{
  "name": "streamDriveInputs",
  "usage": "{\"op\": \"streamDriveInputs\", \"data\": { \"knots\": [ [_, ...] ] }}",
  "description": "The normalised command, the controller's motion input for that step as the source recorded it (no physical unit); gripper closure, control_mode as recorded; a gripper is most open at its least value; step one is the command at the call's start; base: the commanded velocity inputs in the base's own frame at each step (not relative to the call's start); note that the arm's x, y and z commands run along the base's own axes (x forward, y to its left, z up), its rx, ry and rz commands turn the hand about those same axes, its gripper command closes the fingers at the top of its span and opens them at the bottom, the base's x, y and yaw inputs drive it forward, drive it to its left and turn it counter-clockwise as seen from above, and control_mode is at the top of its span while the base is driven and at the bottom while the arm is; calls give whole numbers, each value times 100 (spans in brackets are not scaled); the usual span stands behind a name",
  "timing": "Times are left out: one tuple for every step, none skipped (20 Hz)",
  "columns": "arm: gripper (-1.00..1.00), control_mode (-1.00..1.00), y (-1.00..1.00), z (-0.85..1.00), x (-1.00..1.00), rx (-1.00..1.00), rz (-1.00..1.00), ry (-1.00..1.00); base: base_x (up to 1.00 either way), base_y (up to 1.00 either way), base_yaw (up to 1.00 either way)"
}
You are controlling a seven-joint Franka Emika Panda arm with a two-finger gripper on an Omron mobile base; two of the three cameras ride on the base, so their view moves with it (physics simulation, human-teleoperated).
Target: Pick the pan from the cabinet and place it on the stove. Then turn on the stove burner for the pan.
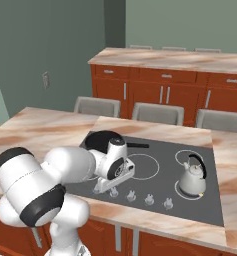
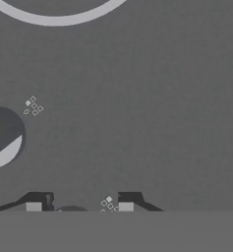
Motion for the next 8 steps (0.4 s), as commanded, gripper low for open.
{"op": "streamDriveInputs", "data": {
  "knots": [
    [100,-100,-39,-66,-96,-5,16,1,0,0,0],
    [100,-100,-39,-70,-96,-6,16,3,0,0,0],
    [100,-100,-36,-71,-97,-7,16,5,0,0,0],
    [100,-100,-37,-72,-100,-6,14,6,0,0,0],
    [100,-100,-35,-70,-100,-7,14,9,0,0,0],
    [100,-100,-36,-69,-100,-7,13,10,0,0,0],
    [100,-100,-38,-73,-100,-6,12,11,0,0,0],
    [100,-100,-36,-74,-100,-6,12,11,0,0,0]
  ]
}}
